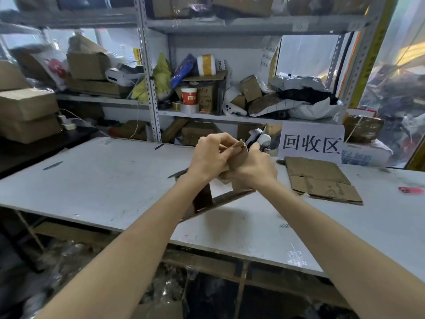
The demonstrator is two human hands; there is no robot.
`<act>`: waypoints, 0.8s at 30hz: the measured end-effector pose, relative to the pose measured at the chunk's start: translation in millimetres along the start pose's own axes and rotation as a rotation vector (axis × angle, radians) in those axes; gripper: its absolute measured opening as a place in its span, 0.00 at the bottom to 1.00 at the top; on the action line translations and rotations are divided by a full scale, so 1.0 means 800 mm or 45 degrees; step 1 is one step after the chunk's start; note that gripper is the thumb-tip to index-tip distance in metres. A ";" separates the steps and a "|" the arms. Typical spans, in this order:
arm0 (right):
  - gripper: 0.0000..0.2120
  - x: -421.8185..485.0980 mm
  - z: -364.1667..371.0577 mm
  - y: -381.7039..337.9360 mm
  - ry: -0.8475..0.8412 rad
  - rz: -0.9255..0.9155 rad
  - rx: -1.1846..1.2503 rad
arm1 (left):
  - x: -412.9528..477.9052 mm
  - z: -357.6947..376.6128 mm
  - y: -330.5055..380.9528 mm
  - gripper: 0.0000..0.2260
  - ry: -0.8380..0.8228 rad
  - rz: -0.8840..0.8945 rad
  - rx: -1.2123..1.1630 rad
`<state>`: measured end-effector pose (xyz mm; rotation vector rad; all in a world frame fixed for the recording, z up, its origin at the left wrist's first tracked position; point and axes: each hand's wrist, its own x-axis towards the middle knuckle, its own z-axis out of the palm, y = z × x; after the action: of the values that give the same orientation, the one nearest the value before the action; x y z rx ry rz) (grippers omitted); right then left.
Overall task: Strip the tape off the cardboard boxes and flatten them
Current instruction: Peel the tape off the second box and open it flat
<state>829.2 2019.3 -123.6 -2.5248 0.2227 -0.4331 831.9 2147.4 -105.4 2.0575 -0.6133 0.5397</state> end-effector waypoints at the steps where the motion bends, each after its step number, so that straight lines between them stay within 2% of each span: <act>1: 0.43 0.000 0.002 0.001 0.009 0.024 0.077 | -0.001 -0.002 0.000 0.06 -0.015 -0.012 -0.031; 3: 0.35 -0.003 0.003 0.008 0.040 0.039 0.137 | -0.008 -0.006 -0.008 0.09 -0.076 0.012 -0.002; 6: 0.30 -0.003 0.003 0.024 0.106 0.075 0.235 | -0.023 -0.008 -0.027 0.24 -0.041 -0.030 0.349; 7: 0.28 -0.002 0.003 0.031 0.134 0.096 0.288 | -0.027 -0.009 -0.036 0.31 0.029 -0.142 0.508; 9: 0.26 0.001 0.001 0.041 0.211 0.148 0.369 | -0.034 -0.013 -0.048 0.42 0.084 -0.526 0.704; 10: 0.26 0.002 0.000 0.044 0.244 0.163 0.382 | -0.035 -0.014 -0.050 0.43 0.035 -0.729 0.639; 11: 0.27 0.003 0.000 0.046 0.261 0.158 0.389 | -0.034 -0.015 -0.052 0.39 -0.017 -0.874 0.456; 13: 0.28 0.002 0.000 0.049 0.211 0.103 0.483 | -0.032 -0.016 -0.059 0.25 0.000 -0.965 0.010; 14: 0.28 0.002 -0.002 0.050 0.149 0.075 0.589 | -0.033 -0.017 -0.062 0.21 0.065 -0.948 -0.101; 17: 0.32 0.002 -0.013 0.060 -0.071 0.005 0.872 | -0.033 -0.021 -0.072 0.21 0.181 -0.831 -0.228; 20: 0.32 0.000 -0.024 0.068 -0.203 -0.075 0.994 | -0.035 -0.025 -0.072 0.22 0.193 -0.764 -0.325; 22: 0.34 -0.001 -0.029 0.072 -0.220 -0.094 1.044 | -0.038 -0.029 -0.074 0.27 0.119 -0.741 -0.485; 24: 0.32 -0.001 -0.034 0.075 -0.257 -0.059 1.228 | -0.041 -0.034 -0.074 0.31 -0.047 -0.726 -0.802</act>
<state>815.0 1956.1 -135.6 -1.6047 -0.1116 -0.2142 838.0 2205.8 -148.8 1.5334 -0.1558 -0.0345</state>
